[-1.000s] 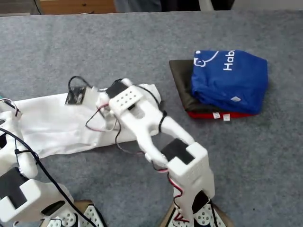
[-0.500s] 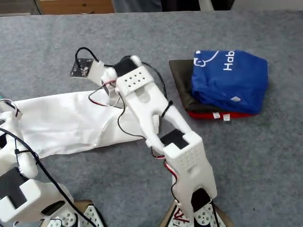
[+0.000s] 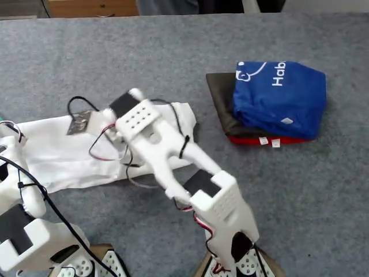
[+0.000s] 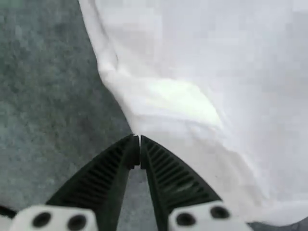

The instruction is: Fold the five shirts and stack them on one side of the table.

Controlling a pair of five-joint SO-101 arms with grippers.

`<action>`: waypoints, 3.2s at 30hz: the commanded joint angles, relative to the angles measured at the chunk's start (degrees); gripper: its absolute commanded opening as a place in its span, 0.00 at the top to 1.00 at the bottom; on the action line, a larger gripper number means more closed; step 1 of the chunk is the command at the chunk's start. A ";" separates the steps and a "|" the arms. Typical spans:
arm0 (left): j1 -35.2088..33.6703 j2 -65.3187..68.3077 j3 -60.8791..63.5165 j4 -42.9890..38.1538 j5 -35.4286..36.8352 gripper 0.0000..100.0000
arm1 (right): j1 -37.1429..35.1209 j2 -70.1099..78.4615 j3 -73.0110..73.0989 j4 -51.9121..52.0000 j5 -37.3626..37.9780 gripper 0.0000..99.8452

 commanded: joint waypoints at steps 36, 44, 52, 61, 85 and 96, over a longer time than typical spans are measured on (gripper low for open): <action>-5.67 0.88 -34.07 58.64 -36.40 0.72 | 12.92 -15.87 -11.47 10.90 -2.99 0.99; -7.60 22.51 -47.69 63.56 -43.69 0.72 | 13.10 -24.13 -1.71 10.73 -2.99 0.99; -5.76 37.63 -49.80 63.30 -50.02 0.89 | 13.19 -29.05 1.27 10.73 -2.99 0.99; -6.11 30.07 -49.89 64.88 -48.26 0.97 | 13.89 -28.97 1.19 10.64 -2.99 0.99; 48.04 -22.42 -19.65 59.87 -18.55 0.97 | 36.04 -37.49 -5.23 10.64 -2.99 0.99; 69.23 -14.07 -19.56 49.23 -8.26 0.97 | 44.40 -52.79 -4.62 10.64 -2.99 0.99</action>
